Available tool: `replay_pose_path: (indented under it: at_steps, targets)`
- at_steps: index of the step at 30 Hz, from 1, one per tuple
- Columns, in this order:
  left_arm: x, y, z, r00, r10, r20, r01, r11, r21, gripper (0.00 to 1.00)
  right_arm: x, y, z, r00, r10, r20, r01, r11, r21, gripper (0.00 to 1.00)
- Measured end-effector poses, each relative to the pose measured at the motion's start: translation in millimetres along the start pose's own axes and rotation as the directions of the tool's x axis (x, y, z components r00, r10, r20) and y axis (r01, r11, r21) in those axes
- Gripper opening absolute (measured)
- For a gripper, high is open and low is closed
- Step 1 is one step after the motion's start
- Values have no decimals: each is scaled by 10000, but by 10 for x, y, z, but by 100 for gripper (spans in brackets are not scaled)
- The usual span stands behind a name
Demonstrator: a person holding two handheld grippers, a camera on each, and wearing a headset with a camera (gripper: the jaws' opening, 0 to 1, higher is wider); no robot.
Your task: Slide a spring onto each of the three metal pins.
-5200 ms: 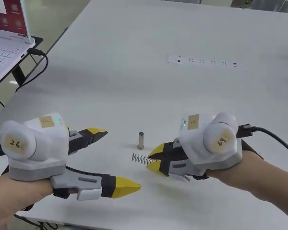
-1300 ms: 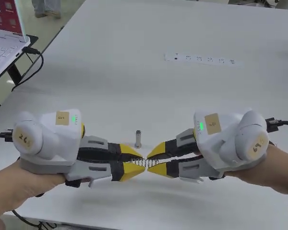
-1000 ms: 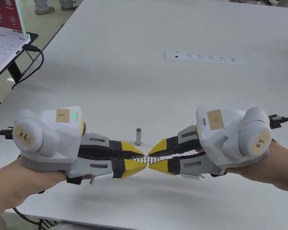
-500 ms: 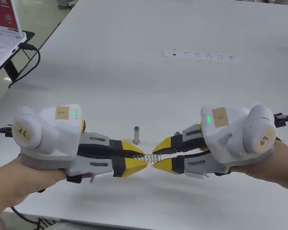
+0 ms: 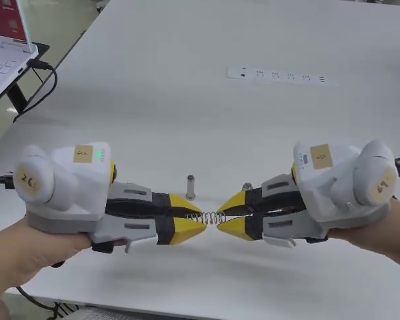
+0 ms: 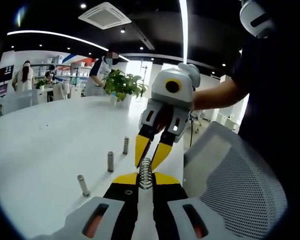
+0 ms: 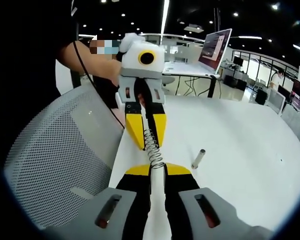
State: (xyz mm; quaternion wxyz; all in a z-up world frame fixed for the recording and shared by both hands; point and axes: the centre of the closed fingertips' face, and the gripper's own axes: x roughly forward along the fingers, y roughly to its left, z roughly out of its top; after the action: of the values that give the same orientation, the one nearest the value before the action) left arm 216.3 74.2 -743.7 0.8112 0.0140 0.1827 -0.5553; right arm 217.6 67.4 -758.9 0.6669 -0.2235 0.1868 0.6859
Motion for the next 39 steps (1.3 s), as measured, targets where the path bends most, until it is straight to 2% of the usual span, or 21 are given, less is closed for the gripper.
replay_pose_path:
  at_steps: [6,10,15,24,26,28,31,39]
  targets:
    - [-12,12,21,9999,22,106,-21,10000,-79,2,-17,-18,43,9996,-45,265,40,9998,209,6]
    - [-24,26,-41,9999,47,-109,-48,10000,-73,2,-49,-18,120,9976,25,686,-57,9989,472,6]
    - [-28,37,-52,9999,56,-137,-57,10000,-75,2,-54,-9,141,9976,53,688,-80,9992,380,6]
    - [-15,78,-91,9994,152,-325,-149,9998,99,1,-81,3,283,9937,107,1113,-153,9991,402,6]
    - [-6,89,-98,9992,175,-348,-171,9998,125,1,-77,6,321,9922,111,1240,-166,9989,439,7]
    - [9,93,-99,9991,185,-369,-178,9997,194,1,-69,7,400,9872,114,1594,-213,9980,602,8]
    - [36,98,-109,9987,247,-445,-232,9992,338,1,-43,2,432,9871,102,1595,-183,9986,494,8]
    - [73,110,-90,9987,315,-403,-298,9986,426,1,7,-14,559,9782,6,2078,-141,9979,635,8]
